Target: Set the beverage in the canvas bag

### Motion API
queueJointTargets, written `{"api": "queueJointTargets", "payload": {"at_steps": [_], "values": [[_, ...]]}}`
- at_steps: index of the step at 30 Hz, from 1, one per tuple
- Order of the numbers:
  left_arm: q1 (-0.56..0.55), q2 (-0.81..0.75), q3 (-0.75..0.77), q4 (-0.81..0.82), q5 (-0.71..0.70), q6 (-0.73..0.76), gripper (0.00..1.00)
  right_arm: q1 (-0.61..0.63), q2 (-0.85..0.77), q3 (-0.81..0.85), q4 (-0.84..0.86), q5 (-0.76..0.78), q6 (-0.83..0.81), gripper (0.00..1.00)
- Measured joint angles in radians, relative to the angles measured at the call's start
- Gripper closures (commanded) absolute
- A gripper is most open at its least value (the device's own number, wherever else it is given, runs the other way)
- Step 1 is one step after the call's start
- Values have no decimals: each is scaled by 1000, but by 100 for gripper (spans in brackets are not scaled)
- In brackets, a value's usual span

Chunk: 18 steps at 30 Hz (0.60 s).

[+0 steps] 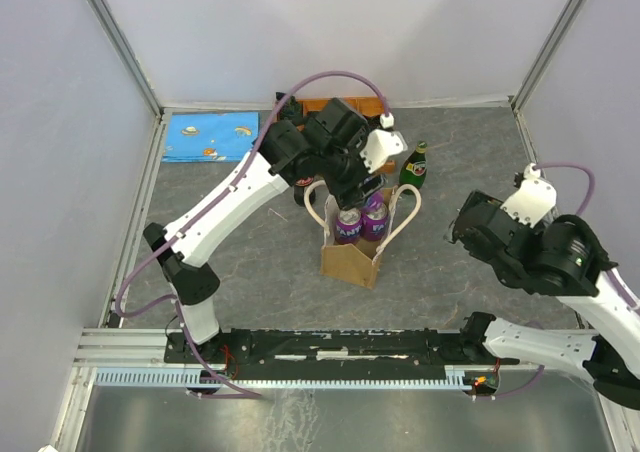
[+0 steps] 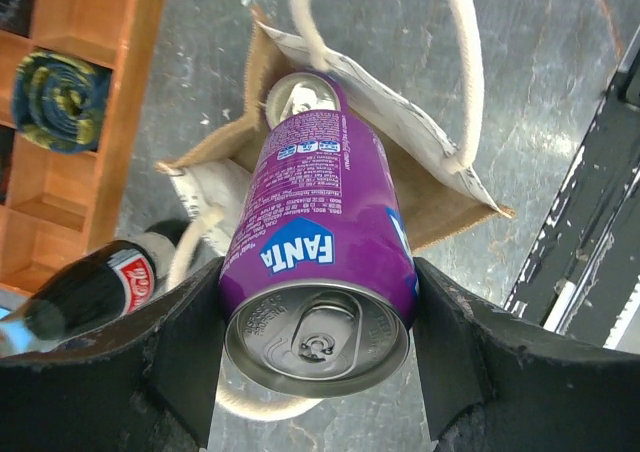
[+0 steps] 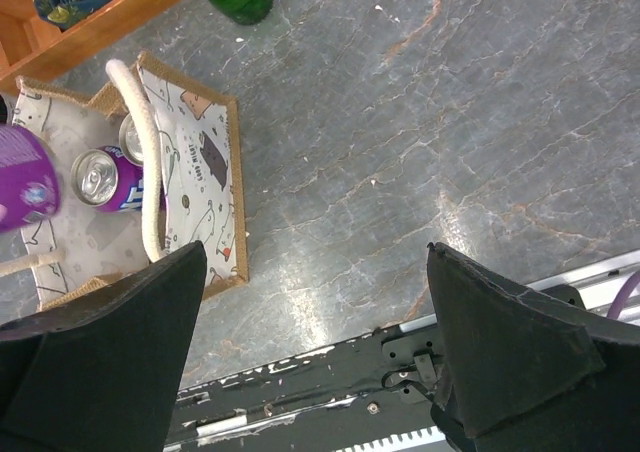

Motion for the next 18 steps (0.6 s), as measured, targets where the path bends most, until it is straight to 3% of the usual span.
{"api": "queueJointTargets", "payload": {"at_steps": [10,18], "values": [[-127,40,-169,33,-44,2,97,0,-44,0,-17,17,44,1],[-140,77,-188,63,-111,11,97,0,-87,0,-18,22,72,1]]}}
